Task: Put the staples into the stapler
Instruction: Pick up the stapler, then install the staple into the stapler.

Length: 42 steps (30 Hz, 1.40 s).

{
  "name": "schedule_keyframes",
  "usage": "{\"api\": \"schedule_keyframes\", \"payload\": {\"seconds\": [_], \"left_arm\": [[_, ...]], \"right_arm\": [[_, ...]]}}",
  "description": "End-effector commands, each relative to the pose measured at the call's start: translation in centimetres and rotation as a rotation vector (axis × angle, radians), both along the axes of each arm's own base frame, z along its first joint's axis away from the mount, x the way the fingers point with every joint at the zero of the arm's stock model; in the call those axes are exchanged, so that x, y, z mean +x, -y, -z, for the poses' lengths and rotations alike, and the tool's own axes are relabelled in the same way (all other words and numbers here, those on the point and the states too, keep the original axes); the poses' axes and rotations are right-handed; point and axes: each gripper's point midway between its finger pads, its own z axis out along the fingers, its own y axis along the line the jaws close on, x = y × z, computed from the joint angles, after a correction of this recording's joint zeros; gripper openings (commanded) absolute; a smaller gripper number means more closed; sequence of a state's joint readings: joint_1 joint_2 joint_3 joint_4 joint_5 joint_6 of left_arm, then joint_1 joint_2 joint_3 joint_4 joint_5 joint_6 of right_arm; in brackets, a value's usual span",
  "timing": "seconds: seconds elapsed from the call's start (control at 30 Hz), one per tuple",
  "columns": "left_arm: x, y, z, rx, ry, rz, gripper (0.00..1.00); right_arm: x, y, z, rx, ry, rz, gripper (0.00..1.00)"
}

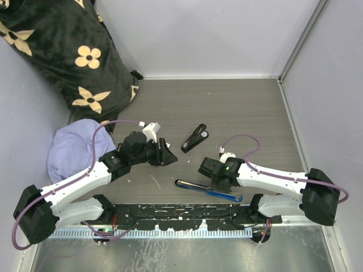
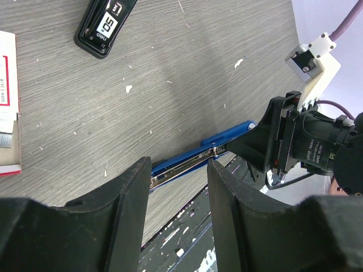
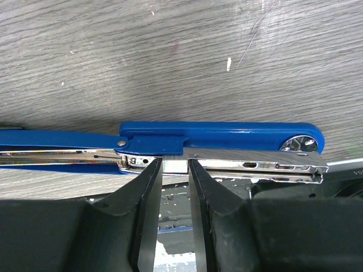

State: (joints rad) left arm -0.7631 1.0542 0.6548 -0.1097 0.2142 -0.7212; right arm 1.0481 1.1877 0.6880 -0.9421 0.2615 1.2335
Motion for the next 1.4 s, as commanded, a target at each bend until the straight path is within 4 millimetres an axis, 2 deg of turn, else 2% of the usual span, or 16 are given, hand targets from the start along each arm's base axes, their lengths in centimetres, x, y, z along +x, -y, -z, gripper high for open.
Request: {"api": "schedule_keyframes", "payload": {"seconds": [0.0, 0.17, 0.67, 1.37], "left_arm": [[0.3, 0.4, -1.0, -0.042, 0.022, 0.007, 0.46], [0.3, 0.4, -0.8, -0.043, 0.017, 0.008, 0.46], [0.2, 0.3, -0.7, -0.051, 0.011, 0.012, 0.46], [0.3, 0.4, -0.5, -0.057, -0.001, 0.014, 0.46]], "right_arm": [[0.4, -0.2, -0.3, 0.02, 0.036, 0.021, 0.31], [0.6, -0.2, -0.7, 0.016, 0.044, 0.02, 0.28], [1.2, -0.4, -2.4, 0.013, 0.071, 0.013, 0.27], [0.1, -0.7, -0.9, 0.01, 0.0, -0.025, 0.26]]}}
